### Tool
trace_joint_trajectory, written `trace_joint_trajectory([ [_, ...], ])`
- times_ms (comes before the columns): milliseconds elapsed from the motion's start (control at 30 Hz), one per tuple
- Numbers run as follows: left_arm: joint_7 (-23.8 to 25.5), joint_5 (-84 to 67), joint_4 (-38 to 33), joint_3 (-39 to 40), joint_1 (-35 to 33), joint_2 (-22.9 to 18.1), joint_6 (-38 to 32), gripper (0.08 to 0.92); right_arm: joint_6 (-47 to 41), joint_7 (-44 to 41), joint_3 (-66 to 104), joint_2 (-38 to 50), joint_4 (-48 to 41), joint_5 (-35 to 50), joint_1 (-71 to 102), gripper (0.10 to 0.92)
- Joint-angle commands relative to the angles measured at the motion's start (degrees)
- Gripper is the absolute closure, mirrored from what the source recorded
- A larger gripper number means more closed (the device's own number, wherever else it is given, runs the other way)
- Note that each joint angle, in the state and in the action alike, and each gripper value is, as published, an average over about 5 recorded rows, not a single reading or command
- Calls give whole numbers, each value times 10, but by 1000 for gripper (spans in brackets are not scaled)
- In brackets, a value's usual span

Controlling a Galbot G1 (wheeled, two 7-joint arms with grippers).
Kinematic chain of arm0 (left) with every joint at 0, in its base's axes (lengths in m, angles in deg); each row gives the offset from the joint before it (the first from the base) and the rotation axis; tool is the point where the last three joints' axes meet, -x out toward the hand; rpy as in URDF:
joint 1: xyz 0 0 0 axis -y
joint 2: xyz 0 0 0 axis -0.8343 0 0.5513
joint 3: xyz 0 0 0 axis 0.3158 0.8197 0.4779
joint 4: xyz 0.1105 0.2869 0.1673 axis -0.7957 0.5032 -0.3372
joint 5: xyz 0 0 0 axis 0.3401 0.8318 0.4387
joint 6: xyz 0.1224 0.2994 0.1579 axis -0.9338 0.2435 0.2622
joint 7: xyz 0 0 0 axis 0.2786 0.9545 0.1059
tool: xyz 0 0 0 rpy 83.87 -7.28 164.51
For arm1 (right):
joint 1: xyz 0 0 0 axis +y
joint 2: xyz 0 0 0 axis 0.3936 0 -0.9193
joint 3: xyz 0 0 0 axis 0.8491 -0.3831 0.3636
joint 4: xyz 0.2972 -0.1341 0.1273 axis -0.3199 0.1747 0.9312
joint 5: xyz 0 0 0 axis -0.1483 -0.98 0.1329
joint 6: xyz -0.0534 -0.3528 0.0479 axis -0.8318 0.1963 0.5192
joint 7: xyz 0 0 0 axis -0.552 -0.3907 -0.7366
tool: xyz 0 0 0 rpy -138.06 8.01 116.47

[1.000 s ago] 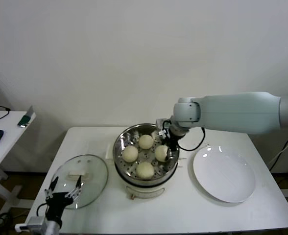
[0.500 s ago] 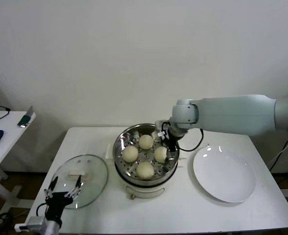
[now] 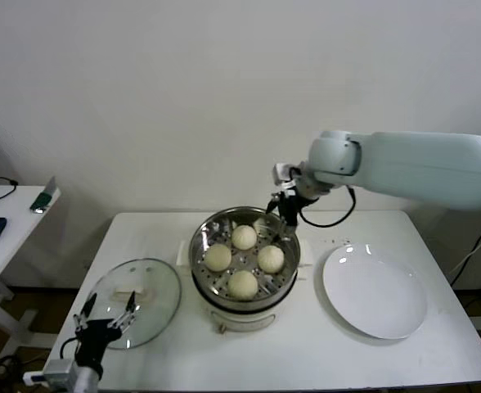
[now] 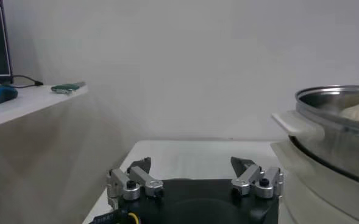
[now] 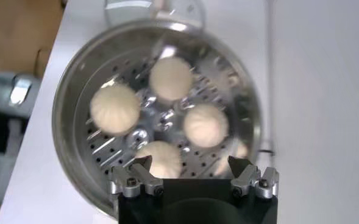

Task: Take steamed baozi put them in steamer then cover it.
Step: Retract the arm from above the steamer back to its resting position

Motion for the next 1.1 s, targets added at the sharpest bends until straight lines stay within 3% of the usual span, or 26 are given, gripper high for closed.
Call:
trace_joint_trajectory([
  [33,2,13,6,4,0,7,-1,177,1,110,268,213,36,10,145,203],
  [333,5,40,11,3,9,28,-10,177,90,254,553,361,87,-14,481,203],
  [533,1,46,28,2,21,36,-22,177,203,341,685,401,83,-14,683,203],
  [733,1,57,39,0,27,43,-38,177,224,352,1087,294,63,-56,1054,203],
  [1100,1,71,38,-7,16,48,-64,177,319,314,1289,91,65,-138,1286,203],
])
